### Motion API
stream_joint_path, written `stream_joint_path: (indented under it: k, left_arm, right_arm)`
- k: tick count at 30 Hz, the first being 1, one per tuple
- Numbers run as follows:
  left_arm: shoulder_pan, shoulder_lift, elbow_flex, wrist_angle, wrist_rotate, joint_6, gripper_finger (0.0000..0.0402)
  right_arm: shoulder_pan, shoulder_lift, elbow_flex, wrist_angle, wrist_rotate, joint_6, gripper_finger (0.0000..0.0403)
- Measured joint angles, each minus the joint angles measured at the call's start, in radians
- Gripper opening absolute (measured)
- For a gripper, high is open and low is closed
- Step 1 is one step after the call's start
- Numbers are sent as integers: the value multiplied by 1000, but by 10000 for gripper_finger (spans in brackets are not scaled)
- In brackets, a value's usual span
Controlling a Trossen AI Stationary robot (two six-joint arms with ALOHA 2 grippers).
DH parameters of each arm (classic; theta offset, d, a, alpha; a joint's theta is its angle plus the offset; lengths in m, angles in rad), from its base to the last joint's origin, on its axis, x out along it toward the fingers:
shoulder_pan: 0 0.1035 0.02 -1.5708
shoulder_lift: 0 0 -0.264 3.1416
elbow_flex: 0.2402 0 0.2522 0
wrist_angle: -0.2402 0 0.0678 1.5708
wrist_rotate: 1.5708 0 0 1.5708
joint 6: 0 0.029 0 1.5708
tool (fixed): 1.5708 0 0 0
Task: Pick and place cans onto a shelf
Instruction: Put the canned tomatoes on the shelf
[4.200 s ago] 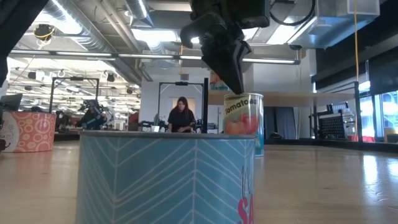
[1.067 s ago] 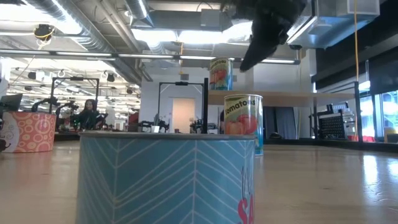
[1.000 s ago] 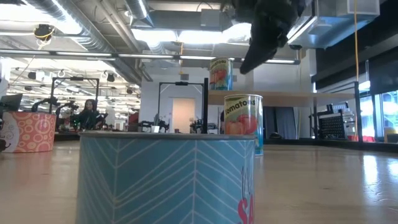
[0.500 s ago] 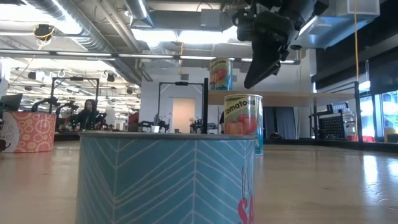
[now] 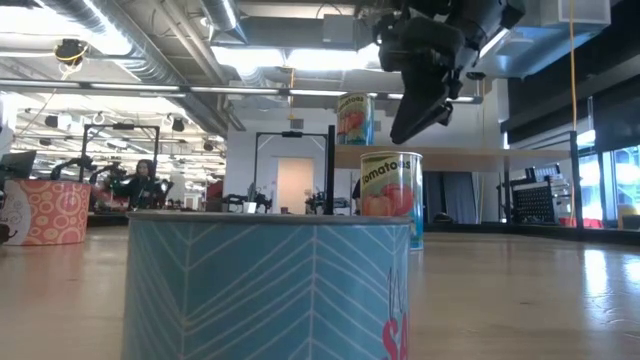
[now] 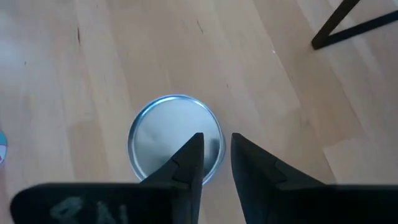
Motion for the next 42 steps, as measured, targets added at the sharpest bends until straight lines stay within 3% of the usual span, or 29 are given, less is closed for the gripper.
stream_joint_path:
  k: [23, 33, 42]
  left_arm:
    - [0, 0, 0, 0, 7, 3, 0]
    - [0, 0, 0, 0, 12, 11, 0]
    - [0, 0, 0, -1, 13, 12, 0]
  right_arm:
    - [0, 147, 7, 62, -37, 3, 82]
    - [-1, 153, 4, 103, -55, 4, 11]
    - [1, 158, 34, 104, -47, 74, 2]
